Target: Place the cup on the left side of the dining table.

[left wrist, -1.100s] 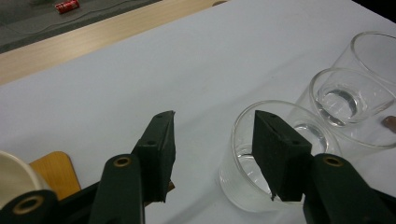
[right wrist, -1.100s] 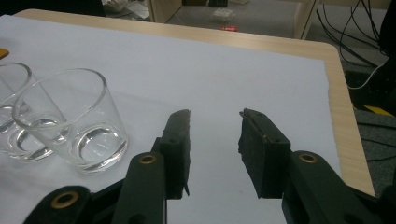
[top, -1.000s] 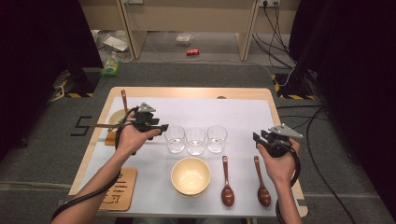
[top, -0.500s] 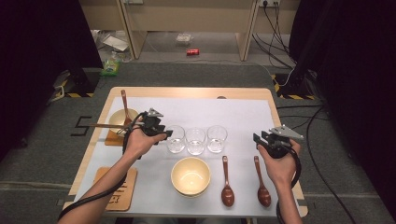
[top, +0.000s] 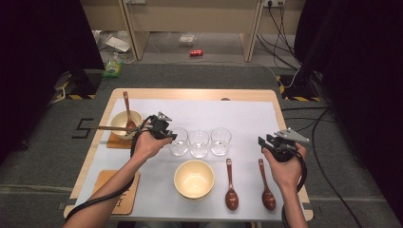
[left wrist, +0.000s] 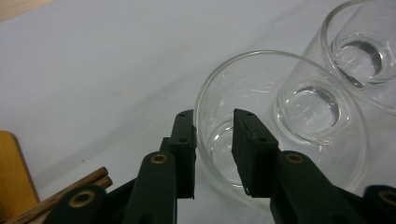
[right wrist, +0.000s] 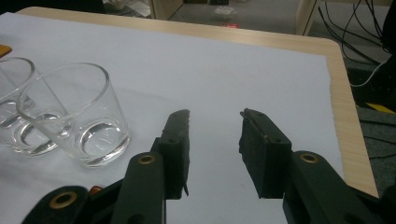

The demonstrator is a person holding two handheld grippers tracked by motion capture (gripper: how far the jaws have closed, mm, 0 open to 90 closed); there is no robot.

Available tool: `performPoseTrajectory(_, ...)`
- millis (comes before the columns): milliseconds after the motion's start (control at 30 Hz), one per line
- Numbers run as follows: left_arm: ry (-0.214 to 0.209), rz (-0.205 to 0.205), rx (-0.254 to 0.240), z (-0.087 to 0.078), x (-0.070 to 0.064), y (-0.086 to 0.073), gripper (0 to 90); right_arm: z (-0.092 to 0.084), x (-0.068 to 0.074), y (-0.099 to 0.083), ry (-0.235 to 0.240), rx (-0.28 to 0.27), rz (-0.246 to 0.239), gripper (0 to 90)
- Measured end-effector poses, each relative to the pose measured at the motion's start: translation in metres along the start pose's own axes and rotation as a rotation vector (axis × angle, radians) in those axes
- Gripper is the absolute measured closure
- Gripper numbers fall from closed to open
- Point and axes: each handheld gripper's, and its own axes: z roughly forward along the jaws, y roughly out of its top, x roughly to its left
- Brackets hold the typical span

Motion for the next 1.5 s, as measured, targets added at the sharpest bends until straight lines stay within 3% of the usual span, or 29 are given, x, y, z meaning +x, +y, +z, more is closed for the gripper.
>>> performPoseTrajectory(133,0.012,-0.004,0.013,0.001,0.0,0.002,72.8,0.0,0.001,0.0,0.003,0.0,-0.002,62.3)
performPoseTrajectory(267,0.021,0.019,0.008,0.002,-0.002,0.002,79.4,0.001,0.002,-0.001,0.005,0.004,-0.004,62.3)
performPoseTrajectory(400,0.033,-0.008,-0.005,0.001,-0.003,0.0,79.7,0.001,0.001,-0.002,0.005,0.004,-0.002,62.2)
performPoseTrajectory(567,0.01,-0.047,-0.025,-0.003,-0.001,-0.004,80.4,0.0,0.0,-0.002,0.004,0.003,-0.004,62.2)
performPoseTrajectory(900,0.01,-0.073,-0.049,-0.011,0.002,-0.012,81.8,0.001,0.001,-0.003,0.006,0.007,-0.003,62.2)
performPoseTrajectory(1500,0.005,-0.064,-0.09,-0.041,0.008,-0.024,82.6,0.001,0.002,-0.004,0.004,0.006,-0.003,62.2)
